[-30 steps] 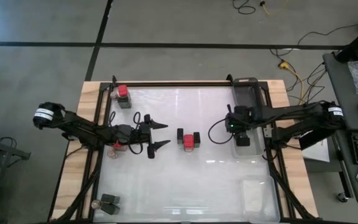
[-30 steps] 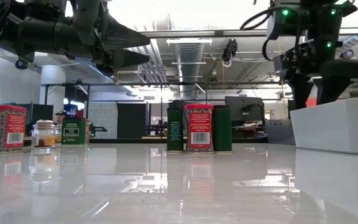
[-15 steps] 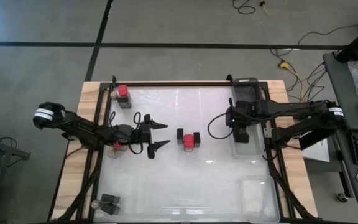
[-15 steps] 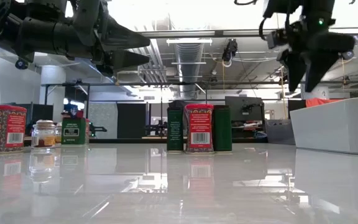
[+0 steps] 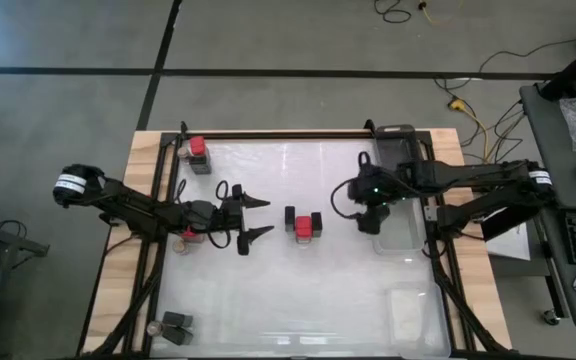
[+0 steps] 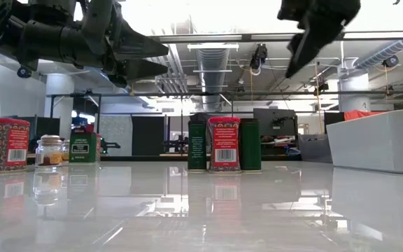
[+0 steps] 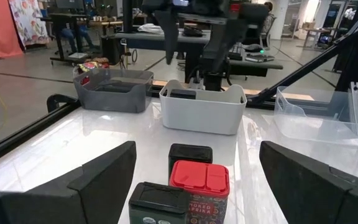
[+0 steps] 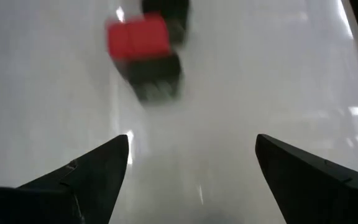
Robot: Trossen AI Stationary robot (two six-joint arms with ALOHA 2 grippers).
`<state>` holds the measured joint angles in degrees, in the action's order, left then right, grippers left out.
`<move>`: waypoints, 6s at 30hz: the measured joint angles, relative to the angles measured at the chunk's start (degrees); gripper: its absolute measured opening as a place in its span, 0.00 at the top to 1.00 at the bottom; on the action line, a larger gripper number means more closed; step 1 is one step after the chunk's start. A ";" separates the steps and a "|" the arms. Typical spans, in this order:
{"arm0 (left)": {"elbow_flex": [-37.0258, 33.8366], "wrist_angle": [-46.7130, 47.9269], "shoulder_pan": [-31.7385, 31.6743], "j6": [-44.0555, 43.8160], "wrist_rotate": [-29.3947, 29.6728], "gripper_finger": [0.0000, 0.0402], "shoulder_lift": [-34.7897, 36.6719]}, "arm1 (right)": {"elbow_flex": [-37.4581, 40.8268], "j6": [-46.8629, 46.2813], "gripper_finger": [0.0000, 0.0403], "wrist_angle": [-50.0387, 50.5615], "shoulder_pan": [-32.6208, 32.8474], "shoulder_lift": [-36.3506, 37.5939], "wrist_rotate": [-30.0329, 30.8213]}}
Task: Sort spices by type
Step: Put the green seasoning can into the gray bin
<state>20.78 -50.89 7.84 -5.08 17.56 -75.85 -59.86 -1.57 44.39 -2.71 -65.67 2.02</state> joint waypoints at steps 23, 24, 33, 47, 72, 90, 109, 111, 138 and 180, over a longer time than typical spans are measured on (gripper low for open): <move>-0.26 5.93 0.72 -1.95 -0.09 0.19 0.00 | -0.34 -0.79 0.08 -18.76 5.06 -18.59 0.47; -0.28 5.99 0.69 -1.95 -0.09 0.19 0.00 | -0.70 -0.57 0.07 -18.52 4.92 -19.56 0.81; -0.28 6.05 0.76 -1.94 -0.11 0.19 -0.02 | -4.10 2.67 0.05 -16.81 3.42 -24.77 1.06; -0.31 6.08 0.76 -1.74 -0.11 0.19 -0.02 | -5.14 4.90 0.06 -14.25 3.42 -29.24 0.96; -0.31 6.08 0.76 -1.94 -0.11 0.19 -0.02 | -5.30 7.64 0.30 -15.39 2.16 -29.06 0.53; -0.19 7.30 0.76 -4.48 -0.15 0.19 0.03 | -5.24 9.16 0.34 0.26 2.18 -10.33 0.55; 0.52 7.14 0.76 -1.93 -0.15 0.19 0.15 | -3.86 -1.69 0.32 29.97 2.18 19.88 5.74; 0.52 6.93 0.76 -1.52 -0.15 0.19 0.15 | -2.07 -1.87 0.32 31.02 2.18 21.53 6.42; 0.57 2.36 0.76 3.10 -0.15 0.19 0.07 | 18.74 17.33 0.32 20.32 -7.27 18.53 4.88; 0.55 0.87 0.58 6.07 -0.15 0.19 0.15 | 19.05 18.09 0.20 18.00 -13.58 10.17 0.11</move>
<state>21.32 -50.02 8.43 0.99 17.41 -75.70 -40.82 16.52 62.39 -16.29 -55.51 2.13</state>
